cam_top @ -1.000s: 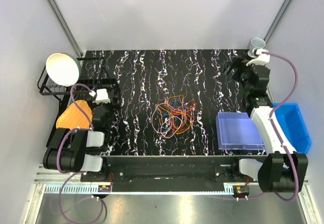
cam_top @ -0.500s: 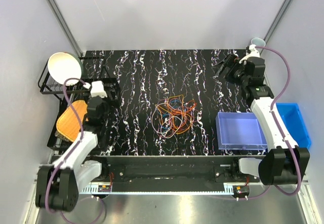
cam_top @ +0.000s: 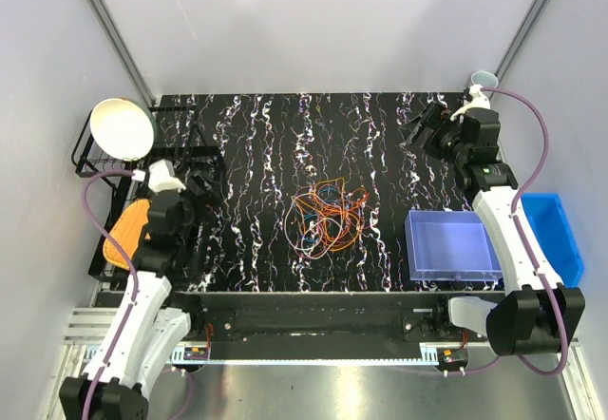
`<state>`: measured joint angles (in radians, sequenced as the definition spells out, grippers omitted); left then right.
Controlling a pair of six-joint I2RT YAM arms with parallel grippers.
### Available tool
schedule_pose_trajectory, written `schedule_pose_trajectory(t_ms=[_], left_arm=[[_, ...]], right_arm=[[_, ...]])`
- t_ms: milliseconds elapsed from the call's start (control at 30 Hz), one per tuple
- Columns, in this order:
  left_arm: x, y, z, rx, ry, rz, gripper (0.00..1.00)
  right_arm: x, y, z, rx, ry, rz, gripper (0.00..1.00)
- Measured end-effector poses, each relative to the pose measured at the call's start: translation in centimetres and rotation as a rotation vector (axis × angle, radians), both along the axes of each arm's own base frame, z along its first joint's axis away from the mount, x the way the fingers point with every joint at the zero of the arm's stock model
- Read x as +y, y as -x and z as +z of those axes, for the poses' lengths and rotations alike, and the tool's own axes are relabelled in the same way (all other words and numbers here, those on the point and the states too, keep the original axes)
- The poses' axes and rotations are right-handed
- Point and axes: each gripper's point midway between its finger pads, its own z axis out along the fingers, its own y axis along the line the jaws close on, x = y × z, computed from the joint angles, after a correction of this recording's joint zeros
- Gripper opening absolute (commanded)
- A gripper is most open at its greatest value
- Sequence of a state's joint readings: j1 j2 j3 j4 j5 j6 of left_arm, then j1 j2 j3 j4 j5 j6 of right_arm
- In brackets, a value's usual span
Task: Untangle the cables
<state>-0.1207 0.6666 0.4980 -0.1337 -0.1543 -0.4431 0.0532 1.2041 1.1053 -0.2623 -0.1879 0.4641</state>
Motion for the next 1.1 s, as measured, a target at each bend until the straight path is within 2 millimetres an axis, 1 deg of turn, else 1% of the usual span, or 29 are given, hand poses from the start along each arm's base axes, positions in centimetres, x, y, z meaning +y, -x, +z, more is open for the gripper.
schedule_pose_trajectory(t_ms=[133, 200, 267, 333, 367, 433, 533, 633, 700, 767, 800, 833, 900, 933, 967, 1000, 1033, 1100], left_arm=[[-0.5, 2.5, -1.9, 0.101, 0.167, 0.047, 0.99], [-1.4, 3.4, -1.8, 0.093, 0.234, 0.015, 0.99], [-2.4, 4.5, -1.2, 0.055, 0.286, -0.032, 0.99], [-2.7, 5.8, -0.7, 0.030, 0.314, -0.053, 0.99], [-2.8, 6.0, -0.3, 0.019, 0.321, -0.055, 0.99], [-3.0, 6.3, -0.5, 0.045, 0.330, -0.057, 0.99], [-4.2, 6.5, -2.1, 0.149, 0.338, -0.085, 0.98], [-6.6, 7.6, -4.6, 0.292, 0.292, -0.153, 0.96], [-8.4, 8.4, -5.2, 0.359, 0.228, -0.208, 0.95], [-10.2, 8.8, -4.8, 0.398, 0.149, -0.261, 0.96], [-11.2, 8.8, -4.2, 0.402, 0.111, -0.287, 0.96], [-12.8, 8.7, -3.2, 0.389, 0.072, -0.326, 0.96], [-15.3, 8.3, -2.0, 0.351, 0.023, -0.373, 0.95], [-16.3, 8.1, -1.9, 0.338, 0.006, -0.393, 0.94], [-16.7, 8.0, -2.1, 0.331, -0.003, -0.398, 0.77], [-17.1, 7.8, -2.5, 0.321, -0.003, -0.405, 0.70], [-17.3, 7.6, -3.3, 0.318, 0.003, -0.406, 0.70], [-16.9, 7.3, -5.1, 0.327, 0.005, -0.395, 0.70]], right_arm=[[0.3, 0.3, -0.2, 0.012, -0.006, 0.017, 1.00], [0.3, 0.6, -0.2, 0.019, -0.006, 0.016, 1.00], [0.3, 0.8, 0.0, 0.015, -0.007, 0.016, 1.00], [0.4, 1.1, 0.4, 0.008, -0.012, 0.020, 1.00], [0.4, 1.2, 0.5, 0.006, -0.013, 0.022, 1.00], [0.7, 1.3, 0.6, 0.007, -0.021, 0.035, 1.00], [0.8, 1.6, 0.3, 0.023, -0.026, 0.039, 1.00], [0.9, 1.6, 0.0, 0.034, -0.037, 0.037, 1.00], [1.1, 1.6, -0.3, 0.046, -0.044, 0.038, 1.00], [1.6, 1.6, -0.9, 0.063, -0.049, 0.047, 1.00], [1.8, 1.7, -1.1, 0.072, -0.051, 0.053, 1.00], [2.2, 1.8, -1.5, 0.085, -0.053, 0.061, 1.00], [2.8, 2.1, -2.1, 0.103, -0.056, 0.079, 1.00], [3.1, 2.3, -2.3, 0.111, -0.058, 0.088, 1.00], [3.4, 2.5, -2.5, 0.115, -0.061, 0.098, 1.00], [3.8, 2.8, -2.7, 0.121, -0.064, 0.108, 1.00], [4.2, 3.1, -2.9, 0.128, -0.068, 0.122, 0.99], [5.2, 3.9, -3.2, 0.138, -0.074, 0.149, 1.00]])
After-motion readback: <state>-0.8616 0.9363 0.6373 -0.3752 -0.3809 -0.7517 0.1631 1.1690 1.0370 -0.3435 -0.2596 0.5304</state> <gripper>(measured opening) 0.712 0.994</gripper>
